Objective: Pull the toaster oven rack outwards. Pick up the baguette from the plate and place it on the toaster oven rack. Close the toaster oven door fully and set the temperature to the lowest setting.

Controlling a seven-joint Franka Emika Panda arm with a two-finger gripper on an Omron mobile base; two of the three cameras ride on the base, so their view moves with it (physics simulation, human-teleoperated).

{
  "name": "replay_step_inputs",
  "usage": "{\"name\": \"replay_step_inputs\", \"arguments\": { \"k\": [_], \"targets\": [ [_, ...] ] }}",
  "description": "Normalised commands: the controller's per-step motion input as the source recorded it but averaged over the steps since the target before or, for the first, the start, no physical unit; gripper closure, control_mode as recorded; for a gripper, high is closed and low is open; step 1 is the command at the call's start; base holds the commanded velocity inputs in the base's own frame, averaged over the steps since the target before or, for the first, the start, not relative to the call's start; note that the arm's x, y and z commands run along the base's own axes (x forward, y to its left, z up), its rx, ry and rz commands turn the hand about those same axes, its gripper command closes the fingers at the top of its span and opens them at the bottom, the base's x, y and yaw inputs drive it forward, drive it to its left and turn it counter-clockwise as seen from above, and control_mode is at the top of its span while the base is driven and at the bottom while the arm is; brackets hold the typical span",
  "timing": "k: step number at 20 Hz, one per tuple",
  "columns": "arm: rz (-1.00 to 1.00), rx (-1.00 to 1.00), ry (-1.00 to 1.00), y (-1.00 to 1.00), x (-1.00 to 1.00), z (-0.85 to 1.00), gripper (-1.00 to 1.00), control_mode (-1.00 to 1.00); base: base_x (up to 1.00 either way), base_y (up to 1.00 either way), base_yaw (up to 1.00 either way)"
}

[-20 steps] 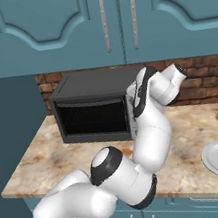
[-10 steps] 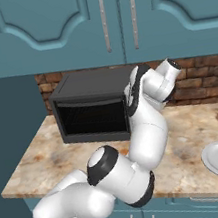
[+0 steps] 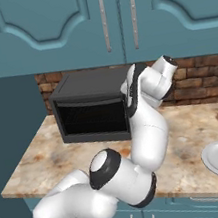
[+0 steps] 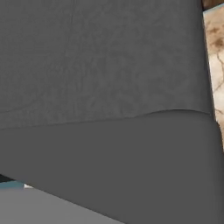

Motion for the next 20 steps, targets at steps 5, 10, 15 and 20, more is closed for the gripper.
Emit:
{"name": "replay_step_inputs", "arguments": {
  "k": [5,10,15,20],
  "targets": [
    [-0.22,-0.09,-1.00,0.33,0.05,-0.14,1.00,-1.00,0.00,0.00,0.00],
    [-0.17,-0.28,-1.00,0.40,0.15,-0.32,1.00,-1.00,0.00,0.00,0.00],
    [-0.18,-0.50,-1.00,0.50,0.23,-0.24,1.00,-1.00,0.00,0.00,0.00],
    [-0.20,-0.51,-1.00,0.49,0.21,-0.29,1.00,-1.00,0.00,0.00,0.00]
  ]
}}
